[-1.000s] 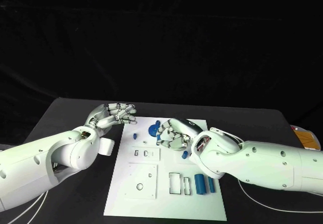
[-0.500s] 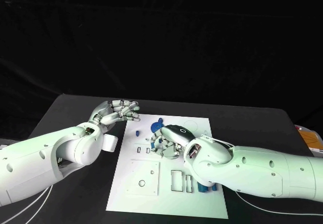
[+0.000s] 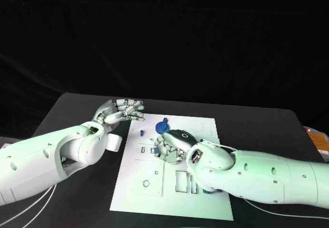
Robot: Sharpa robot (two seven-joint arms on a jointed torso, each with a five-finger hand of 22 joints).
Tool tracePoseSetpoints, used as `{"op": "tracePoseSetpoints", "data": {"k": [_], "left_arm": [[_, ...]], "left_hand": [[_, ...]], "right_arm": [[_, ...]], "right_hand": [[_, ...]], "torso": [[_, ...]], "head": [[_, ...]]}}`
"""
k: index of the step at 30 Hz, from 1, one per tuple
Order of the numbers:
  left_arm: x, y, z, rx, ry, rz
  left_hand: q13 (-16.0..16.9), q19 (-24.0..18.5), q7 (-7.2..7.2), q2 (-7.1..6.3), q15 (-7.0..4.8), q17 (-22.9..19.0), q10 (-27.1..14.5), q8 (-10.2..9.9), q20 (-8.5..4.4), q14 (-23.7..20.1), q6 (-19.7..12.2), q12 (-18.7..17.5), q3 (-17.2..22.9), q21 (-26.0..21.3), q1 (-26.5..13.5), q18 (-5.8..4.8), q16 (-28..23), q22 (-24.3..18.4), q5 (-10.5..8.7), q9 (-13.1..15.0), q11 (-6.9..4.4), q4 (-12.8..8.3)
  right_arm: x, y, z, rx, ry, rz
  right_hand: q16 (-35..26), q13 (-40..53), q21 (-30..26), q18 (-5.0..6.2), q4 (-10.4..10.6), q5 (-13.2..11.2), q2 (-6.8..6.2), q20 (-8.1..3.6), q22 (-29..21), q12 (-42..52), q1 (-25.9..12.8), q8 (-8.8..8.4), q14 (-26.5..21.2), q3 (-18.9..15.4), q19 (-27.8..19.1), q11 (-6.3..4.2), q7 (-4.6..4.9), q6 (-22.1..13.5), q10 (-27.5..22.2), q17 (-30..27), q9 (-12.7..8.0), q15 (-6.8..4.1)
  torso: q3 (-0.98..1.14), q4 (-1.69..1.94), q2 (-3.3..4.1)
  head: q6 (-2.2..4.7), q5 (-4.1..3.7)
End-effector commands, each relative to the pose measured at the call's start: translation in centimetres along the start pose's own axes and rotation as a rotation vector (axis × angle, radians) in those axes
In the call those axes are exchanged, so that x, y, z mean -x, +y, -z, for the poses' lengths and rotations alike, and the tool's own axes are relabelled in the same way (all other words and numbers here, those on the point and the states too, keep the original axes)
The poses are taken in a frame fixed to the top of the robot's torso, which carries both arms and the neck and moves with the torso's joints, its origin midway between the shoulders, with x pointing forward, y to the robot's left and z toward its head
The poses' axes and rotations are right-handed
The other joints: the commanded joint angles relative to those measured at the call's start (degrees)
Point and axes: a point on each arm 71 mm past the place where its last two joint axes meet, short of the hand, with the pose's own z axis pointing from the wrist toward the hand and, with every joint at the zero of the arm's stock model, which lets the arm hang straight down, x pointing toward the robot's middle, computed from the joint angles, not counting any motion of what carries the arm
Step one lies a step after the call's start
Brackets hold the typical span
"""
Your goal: Assemble the parts on the task board
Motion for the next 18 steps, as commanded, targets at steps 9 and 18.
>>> {"op": "tracePoseSetpoints", "data": {"k": [9, 18], "left_arm": [[-0.14, -0.07, -0.02, -0.003, 0.011, 0.006], [-0.17, -0.04, -0.05, -0.002, 0.013, 0.007]], "left_hand": [[0.05, -0.35, 0.91, -0.10, 0.03, 0.07, 0.48, 0.18, 0.06, -0.22, 0.43, 0.29, 0.16, 0.33, -0.29, 1.10, 0.34, 0.09, -0.36, 0.05, -0.04, 0.00], [0.05, -0.41, 0.91, -0.12, 0.03, 0.11, 0.49, 0.19, 0.07, -0.29, 0.42, 0.28, 0.14, 0.35, -0.39, 1.10, 0.34, 0.09, -0.35, 0.07, -0.03, -0.01]], "right_arm": [[-0.19, -0.47, -0.04, -0.017, 0.012, 0.053], [-0.31, -0.59, -0.41, -0.025, 0.008, 0.060]], "right_hand": [[0.15, 10.05, 0.22, -1.02, 0.51, -0.32, -0.13, -0.32, 8.35, 0.07, -0.97, 2.35, 5.90, -0.12, 1.20, -0.32, -1.91, 2.11, 2.38, 14.69, 3.28, -0.27], [0.12, 9.96, 0.05, -0.97, 0.62, -0.36, -0.23, -0.34, 8.20, -0.04, -1.15, 2.37, 5.87, -0.15, 1.09, -0.33, -1.92, 2.07, 2.32, 14.56, 3.29, -0.28]], "torso": [[-0.05, 0.01, 0.00], [-0.01, 0.01, 0.01]], "head": [[-0.61, 0.14], [-0.70, 0.20]]}}
